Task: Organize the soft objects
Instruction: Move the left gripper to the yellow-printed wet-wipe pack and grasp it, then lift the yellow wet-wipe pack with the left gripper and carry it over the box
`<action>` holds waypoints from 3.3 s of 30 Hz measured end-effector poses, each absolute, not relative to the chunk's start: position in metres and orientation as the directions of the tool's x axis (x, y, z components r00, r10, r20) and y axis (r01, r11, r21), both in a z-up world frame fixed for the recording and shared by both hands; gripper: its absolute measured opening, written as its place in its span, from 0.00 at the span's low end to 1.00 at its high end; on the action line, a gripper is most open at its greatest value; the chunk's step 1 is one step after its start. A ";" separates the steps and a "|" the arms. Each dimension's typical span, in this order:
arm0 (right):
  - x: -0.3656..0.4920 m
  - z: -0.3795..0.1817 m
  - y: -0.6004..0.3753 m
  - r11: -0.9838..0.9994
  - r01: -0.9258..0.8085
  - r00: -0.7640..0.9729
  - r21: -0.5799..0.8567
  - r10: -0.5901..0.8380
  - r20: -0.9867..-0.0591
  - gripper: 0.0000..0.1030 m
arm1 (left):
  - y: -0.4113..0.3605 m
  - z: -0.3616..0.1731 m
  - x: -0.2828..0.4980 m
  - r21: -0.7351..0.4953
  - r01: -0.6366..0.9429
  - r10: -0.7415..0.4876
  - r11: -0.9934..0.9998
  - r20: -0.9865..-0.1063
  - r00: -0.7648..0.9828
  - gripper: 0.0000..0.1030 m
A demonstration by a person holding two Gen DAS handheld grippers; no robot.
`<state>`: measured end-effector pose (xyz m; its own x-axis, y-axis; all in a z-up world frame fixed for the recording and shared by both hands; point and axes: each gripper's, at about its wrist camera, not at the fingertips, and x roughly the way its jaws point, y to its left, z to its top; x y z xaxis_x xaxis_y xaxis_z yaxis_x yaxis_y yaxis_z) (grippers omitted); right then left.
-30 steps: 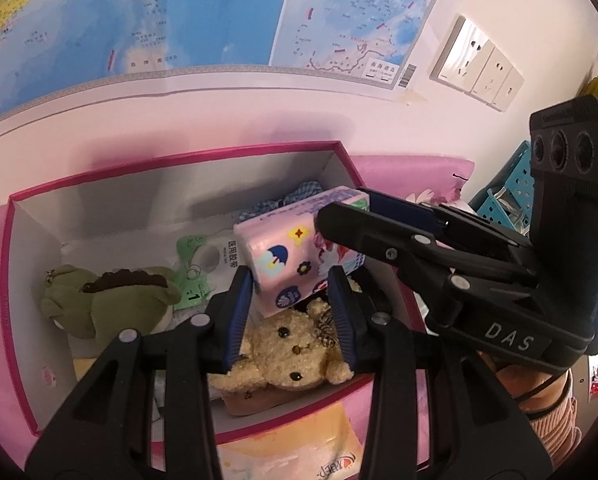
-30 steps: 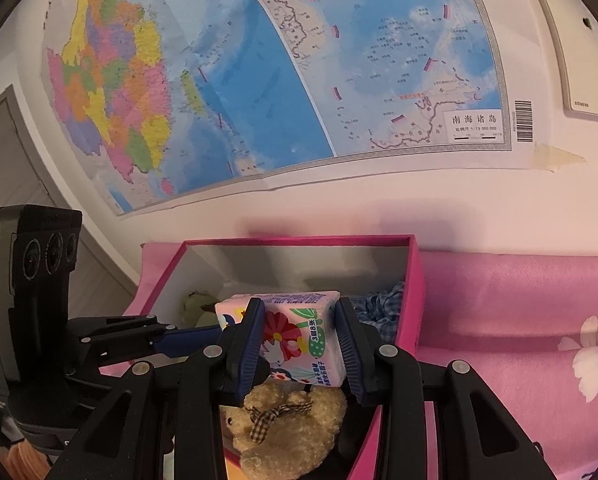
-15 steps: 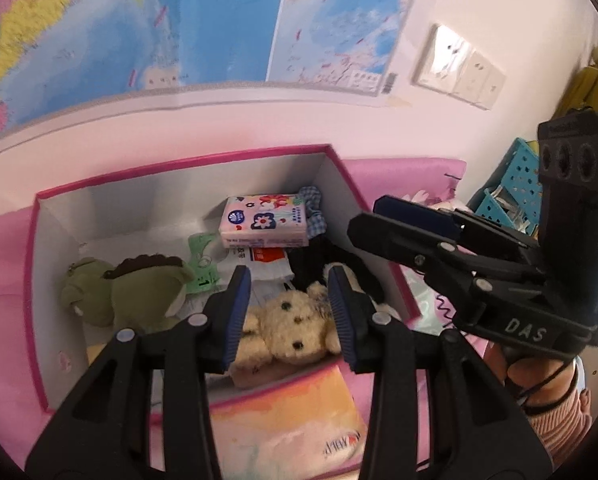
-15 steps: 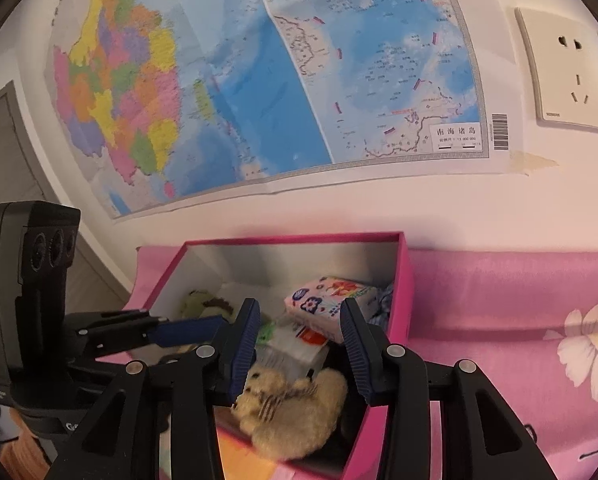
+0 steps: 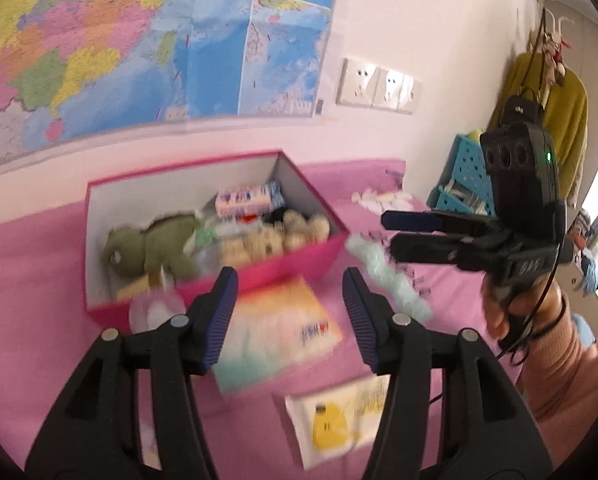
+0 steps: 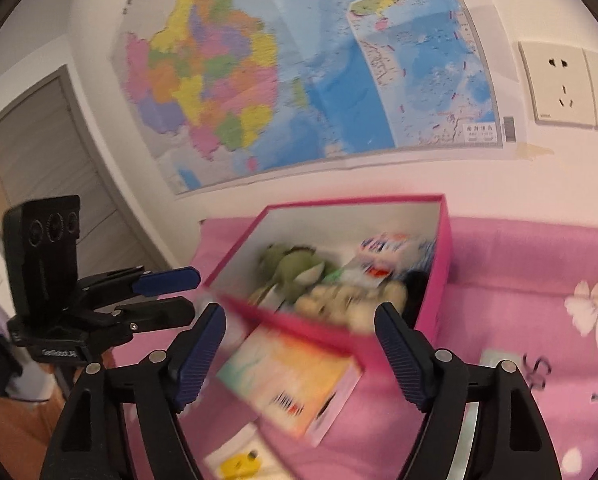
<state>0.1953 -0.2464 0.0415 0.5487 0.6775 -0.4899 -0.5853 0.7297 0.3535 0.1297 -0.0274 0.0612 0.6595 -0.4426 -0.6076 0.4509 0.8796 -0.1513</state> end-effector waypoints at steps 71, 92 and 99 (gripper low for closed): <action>0.107 -0.070 -0.254 0.772 -0.433 0.465 0.465 0.634 -0.619 0.31 | -0.046 -0.040 0.064 -0.304 0.371 -0.457 0.877 -0.767 0.452 0.50; 0.120 -0.035 -0.245 0.758 -0.487 0.508 0.434 0.650 -0.566 0.31 | -0.036 -0.004 0.071 -0.288 0.369 -0.455 0.883 -0.716 0.529 0.50; 0.126 -0.028 -0.246 0.755 -0.495 0.513 0.429 0.653 -0.557 0.31 | -0.038 0.001 0.075 -0.276 0.373 -0.449 0.886 -0.712 0.540 0.50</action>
<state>0.1264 -0.2458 -0.0285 0.5134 0.6531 -0.5566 -0.4952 0.7552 0.4294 0.0745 -0.0377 0.0011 0.5401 -0.4488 -0.7120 0.3726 0.8860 -0.2759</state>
